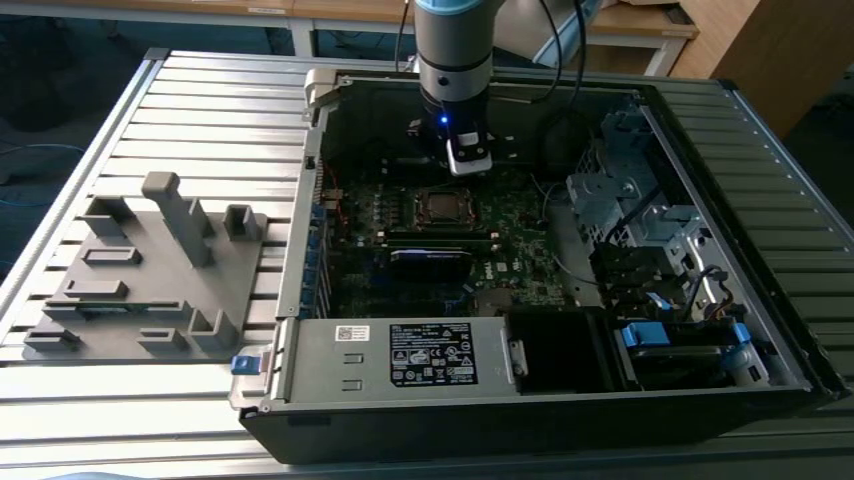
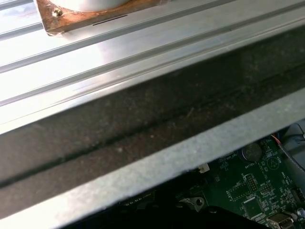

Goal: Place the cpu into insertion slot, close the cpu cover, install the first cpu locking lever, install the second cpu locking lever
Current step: 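Install the first cpu locking lever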

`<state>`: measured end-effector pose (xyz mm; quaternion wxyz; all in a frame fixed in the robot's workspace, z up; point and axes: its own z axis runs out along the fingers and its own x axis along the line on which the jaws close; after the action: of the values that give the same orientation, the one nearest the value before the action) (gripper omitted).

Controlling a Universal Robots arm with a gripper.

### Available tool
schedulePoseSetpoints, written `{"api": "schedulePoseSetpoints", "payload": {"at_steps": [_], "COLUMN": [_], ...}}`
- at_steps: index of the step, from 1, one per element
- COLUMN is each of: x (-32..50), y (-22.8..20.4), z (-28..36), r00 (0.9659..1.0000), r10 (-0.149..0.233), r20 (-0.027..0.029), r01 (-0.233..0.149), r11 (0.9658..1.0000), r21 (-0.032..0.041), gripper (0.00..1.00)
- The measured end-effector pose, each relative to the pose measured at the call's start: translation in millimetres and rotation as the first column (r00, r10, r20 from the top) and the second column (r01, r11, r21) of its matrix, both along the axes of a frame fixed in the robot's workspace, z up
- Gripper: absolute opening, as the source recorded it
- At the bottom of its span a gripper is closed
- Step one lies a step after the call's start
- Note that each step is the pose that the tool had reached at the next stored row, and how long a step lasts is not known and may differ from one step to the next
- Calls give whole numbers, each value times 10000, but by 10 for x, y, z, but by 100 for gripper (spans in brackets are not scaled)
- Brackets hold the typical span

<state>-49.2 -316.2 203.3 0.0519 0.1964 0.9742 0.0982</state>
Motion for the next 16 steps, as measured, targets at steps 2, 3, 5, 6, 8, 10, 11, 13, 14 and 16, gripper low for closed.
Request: {"api": "schedulePoseSetpoints", "payload": {"at_steps": [2, 3, 5, 6, 8, 10, 11, 13, 14, 16], "x": [0, 0, 0, 0, 0, 0, 0, 0, 0, 0], "y": [0, 0, 0, 0, 1, 0, 0, 0, 0, 0], "z": [-1, -1, -1, -2, -13, -22, -25, -25, -27, -29], "r00": [10000, 10000, 10000, 10000, 10000, 10000, 10000, 10000, 10000, 10000], "r10": [-6, -8, -10, -10, -11, -11, -10, -9, -10, -10], "r20": [1, 1, 0, 1, 10, 18, 21, 19, 21, 20], "r01": [6, 8, 10, 10, 11, 11, 10, 9, 10, 10], "r11": [10000, 10000, 10000, 10000, 10000, 10000, 10000, 10000, 10000, 9999], "r21": [1, 1, 1, 1, -2, -21, -34, -47, -61, -101], "gripper": [10, 10, 10, 10, 10, 10, 10, 10, 10, 10]}}
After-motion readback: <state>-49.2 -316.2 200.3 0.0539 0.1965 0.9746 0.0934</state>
